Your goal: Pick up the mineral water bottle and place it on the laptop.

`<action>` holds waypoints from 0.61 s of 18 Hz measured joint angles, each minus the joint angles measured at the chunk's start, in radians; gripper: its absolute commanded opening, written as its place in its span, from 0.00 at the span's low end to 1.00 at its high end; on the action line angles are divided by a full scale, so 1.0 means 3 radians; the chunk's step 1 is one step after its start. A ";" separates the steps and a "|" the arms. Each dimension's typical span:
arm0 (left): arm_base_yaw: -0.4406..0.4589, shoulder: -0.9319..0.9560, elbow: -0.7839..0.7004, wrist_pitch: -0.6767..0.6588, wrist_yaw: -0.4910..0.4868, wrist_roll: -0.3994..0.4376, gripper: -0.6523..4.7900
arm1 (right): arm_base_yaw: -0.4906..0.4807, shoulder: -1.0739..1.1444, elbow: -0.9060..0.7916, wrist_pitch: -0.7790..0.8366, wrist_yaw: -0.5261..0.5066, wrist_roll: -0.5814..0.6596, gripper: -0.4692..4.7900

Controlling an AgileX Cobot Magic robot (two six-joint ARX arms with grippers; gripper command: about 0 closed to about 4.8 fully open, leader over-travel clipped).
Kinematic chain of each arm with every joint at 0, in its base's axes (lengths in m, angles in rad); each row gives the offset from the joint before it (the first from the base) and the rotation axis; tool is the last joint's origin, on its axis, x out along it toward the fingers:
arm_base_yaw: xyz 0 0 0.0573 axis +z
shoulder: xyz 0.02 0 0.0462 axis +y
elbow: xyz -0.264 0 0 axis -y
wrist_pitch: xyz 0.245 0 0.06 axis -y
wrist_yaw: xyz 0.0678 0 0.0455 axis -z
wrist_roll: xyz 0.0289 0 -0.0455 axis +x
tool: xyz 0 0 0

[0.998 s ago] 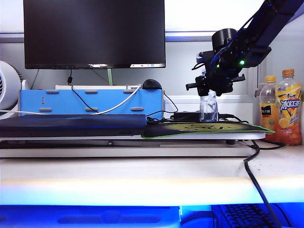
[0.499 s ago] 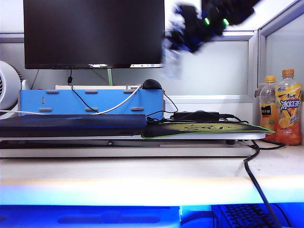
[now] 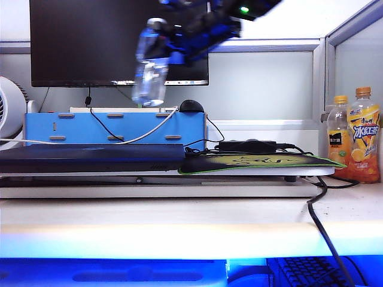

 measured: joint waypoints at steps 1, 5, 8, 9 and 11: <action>0.0000 0.0000 0.0000 0.0000 -0.0001 0.0000 0.12 | 0.0053 0.0000 0.0000 -0.0075 0.0046 0.0001 0.08; 0.0000 0.0000 0.0000 0.0000 0.0000 0.0000 0.12 | 0.0148 0.0041 -0.0015 -0.0211 0.0163 -0.0037 0.08; 0.0000 -0.0001 0.0000 0.0000 -0.0001 0.0000 0.12 | 0.0155 0.0193 -0.0015 -0.0202 0.0206 -0.0042 0.08; 0.0000 -0.0001 0.0000 0.0000 -0.0001 0.0000 0.12 | 0.0165 0.0258 -0.0018 -0.0207 0.0210 -0.0042 0.08; 0.0000 -0.0001 0.0000 0.0000 -0.0001 0.0000 0.12 | 0.0197 0.0397 -0.0027 -0.0078 0.0207 -0.0042 0.08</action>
